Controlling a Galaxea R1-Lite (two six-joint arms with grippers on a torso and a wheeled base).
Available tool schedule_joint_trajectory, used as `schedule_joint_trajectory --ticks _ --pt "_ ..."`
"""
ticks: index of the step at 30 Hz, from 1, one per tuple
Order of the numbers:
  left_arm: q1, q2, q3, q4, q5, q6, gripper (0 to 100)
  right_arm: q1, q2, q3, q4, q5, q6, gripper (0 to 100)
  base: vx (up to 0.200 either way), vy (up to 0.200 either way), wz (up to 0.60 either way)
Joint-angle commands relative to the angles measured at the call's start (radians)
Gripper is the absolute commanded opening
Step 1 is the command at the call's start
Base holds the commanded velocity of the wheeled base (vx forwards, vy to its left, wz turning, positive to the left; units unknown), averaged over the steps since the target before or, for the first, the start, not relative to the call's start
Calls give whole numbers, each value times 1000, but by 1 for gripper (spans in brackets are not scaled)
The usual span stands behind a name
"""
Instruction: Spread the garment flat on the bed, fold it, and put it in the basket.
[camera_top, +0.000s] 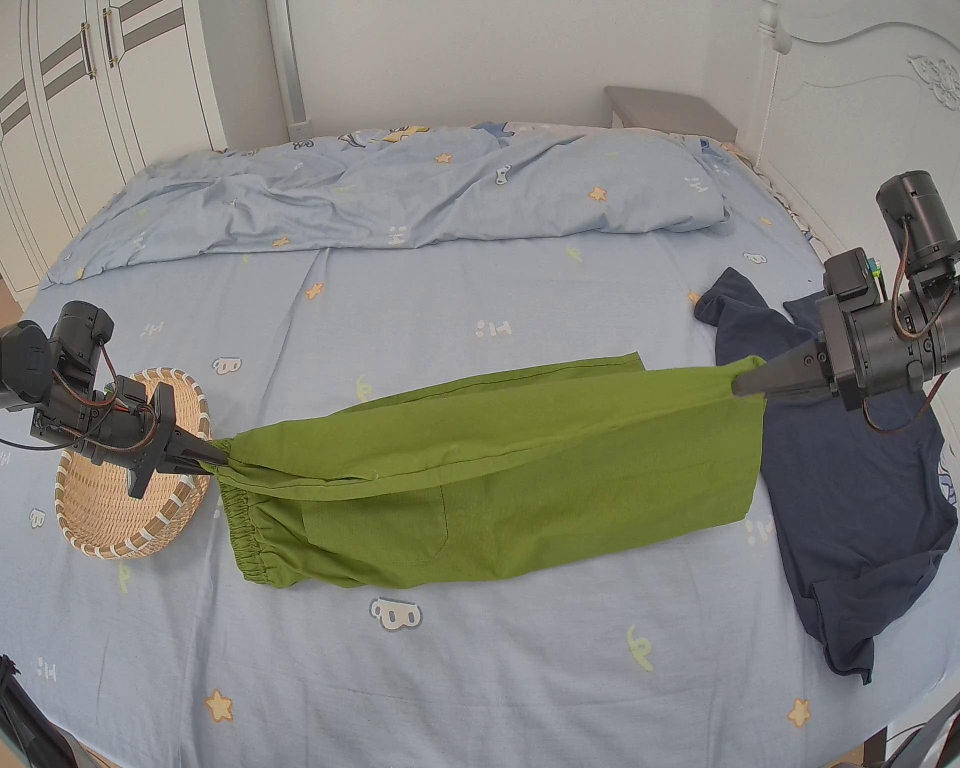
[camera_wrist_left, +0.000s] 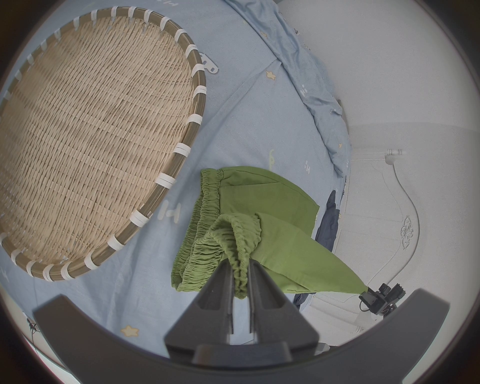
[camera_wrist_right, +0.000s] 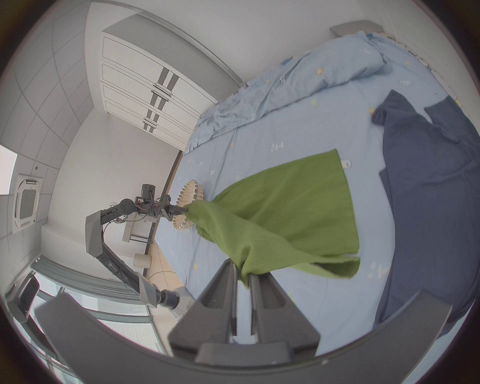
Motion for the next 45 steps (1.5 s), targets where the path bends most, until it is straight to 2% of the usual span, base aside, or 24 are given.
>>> schedule_joint_trajectory --ticks 1,5,15,36,45 --pt "4 -5 -4 -1 -1 1 0 -42 50 -2 -156 2 4 0 0 0 0" --pt "5 -7 -4 -4 -1 1 0 -64 116 -25 -266 -1 12 0 0 0 0" --pt "5 14 -17 -14 -1 2 0 -75 274 -166 -251 -3 12 0 0 0 0" --pt "2 107 -67 -66 -1 2 0 -110 441 -223 -346 -26 10 0 0 0 0" --pt "-38 126 -86 -86 -1 1 0 -128 453 -237 -349 -26 9 0 0 0 0"
